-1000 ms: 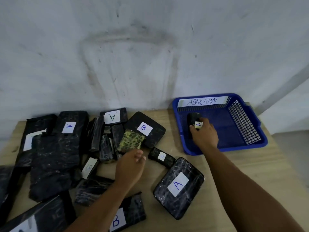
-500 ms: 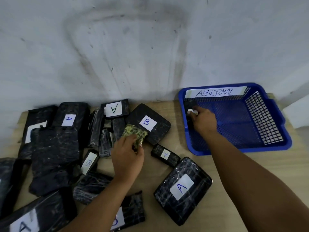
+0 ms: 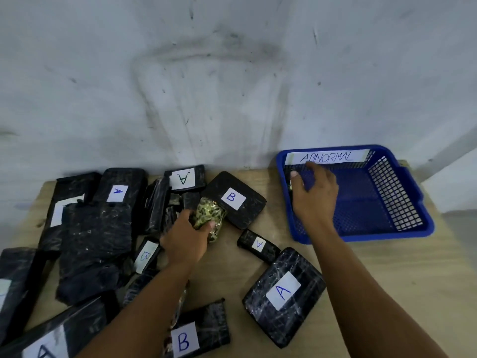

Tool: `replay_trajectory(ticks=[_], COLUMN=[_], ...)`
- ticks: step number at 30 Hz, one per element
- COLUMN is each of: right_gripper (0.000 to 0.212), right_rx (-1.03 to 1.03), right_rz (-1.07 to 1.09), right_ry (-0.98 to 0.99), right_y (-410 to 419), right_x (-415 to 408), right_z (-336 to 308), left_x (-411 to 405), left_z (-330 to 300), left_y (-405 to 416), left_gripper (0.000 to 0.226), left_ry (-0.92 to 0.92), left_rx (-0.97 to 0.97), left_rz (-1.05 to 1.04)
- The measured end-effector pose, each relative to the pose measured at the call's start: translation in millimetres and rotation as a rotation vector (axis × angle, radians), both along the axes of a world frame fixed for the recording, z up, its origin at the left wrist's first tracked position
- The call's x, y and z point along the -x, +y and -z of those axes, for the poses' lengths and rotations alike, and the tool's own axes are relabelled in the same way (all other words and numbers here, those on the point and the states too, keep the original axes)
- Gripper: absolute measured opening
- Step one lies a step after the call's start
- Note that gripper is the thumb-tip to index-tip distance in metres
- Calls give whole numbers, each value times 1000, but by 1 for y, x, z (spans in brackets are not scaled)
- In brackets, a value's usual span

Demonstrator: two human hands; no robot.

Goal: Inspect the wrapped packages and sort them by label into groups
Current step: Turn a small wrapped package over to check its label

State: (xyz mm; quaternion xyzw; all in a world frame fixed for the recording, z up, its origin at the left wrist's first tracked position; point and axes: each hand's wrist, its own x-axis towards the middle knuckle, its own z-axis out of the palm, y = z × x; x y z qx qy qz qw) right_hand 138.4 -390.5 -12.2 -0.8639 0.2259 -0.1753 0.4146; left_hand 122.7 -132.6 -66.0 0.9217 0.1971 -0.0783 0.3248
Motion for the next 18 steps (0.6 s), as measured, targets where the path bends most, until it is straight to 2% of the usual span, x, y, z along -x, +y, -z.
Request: replay_trajectory(ticks=[2,4,6,9,12,16,18], right_gripper=[38,33,36,52,38,23,21], right_rx=[-42,-175,-328,-603,-849,-817,-811], right_rz=[-82,-215,-375,-523,-624,-614,-607], right_ry=[-23,57,111,46,-47,-165,-199], right_y=[21,47,76,114,140,161,168], right_x=[17,34,51,68,78,83,85], right_z=[-18,-37,-54,-81,-112,-142,-153], left_x=[2,6,11,21,34,52,60], left_z=[-20,-52,-91,-146,-188,-224,-233], left_y=[6,9,13,19,33,56,69], left_gripper=[51,42,34,36,53,40,32], left_ry=[-70,-149,-239,-333,-390,-422,-439], left_rx=[287,569,758,881,947,1030,993], left_rz=[-92,-165,-168,-85,-14,103,185])
